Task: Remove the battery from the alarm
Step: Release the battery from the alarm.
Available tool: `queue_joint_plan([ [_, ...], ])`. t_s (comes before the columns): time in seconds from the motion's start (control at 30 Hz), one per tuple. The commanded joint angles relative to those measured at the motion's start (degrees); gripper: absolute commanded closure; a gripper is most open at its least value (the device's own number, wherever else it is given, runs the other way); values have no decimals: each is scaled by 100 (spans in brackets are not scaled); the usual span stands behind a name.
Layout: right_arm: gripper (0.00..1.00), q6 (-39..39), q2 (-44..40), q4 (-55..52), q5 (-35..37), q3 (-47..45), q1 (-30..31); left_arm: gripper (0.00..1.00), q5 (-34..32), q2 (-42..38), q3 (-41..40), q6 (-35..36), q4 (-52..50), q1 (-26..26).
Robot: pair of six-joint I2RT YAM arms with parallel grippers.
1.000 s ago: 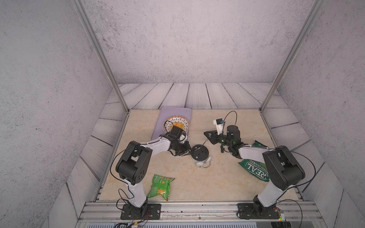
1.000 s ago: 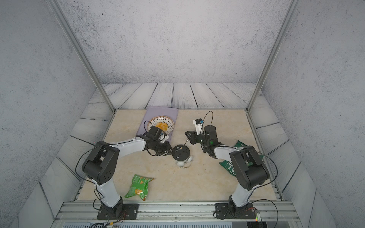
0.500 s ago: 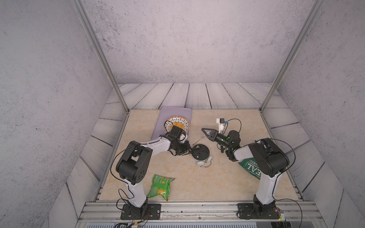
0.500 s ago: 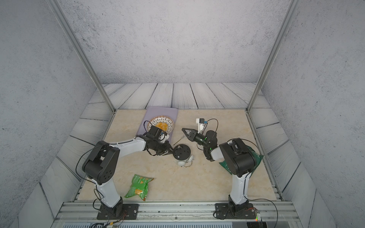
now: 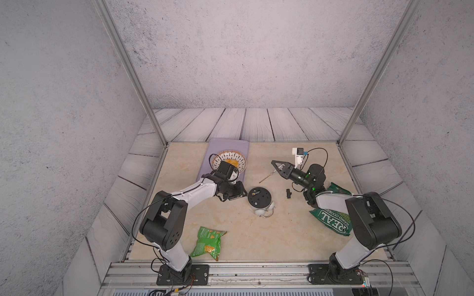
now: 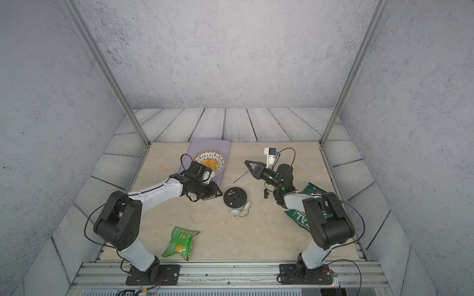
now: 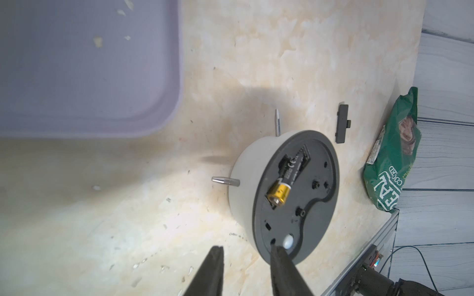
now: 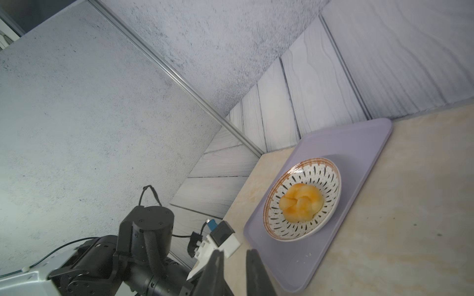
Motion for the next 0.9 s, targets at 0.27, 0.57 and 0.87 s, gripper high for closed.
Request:
queue_joint_plan([
  [0.27, 100, -2771, -1341, -4937, 678, 712, 21, 43, -401, -126, 376, 770, -865, -314],
  [0.57, 100, -4122, -748, -5638, 1989, 1616, 1150, 50, 473, 355, 150, 127, -77, -139],
  [0.87, 100, -4455, -190, -5345, 2368, 2023, 1971, 60, 738, 576, -66, -243, 307, 45],
])
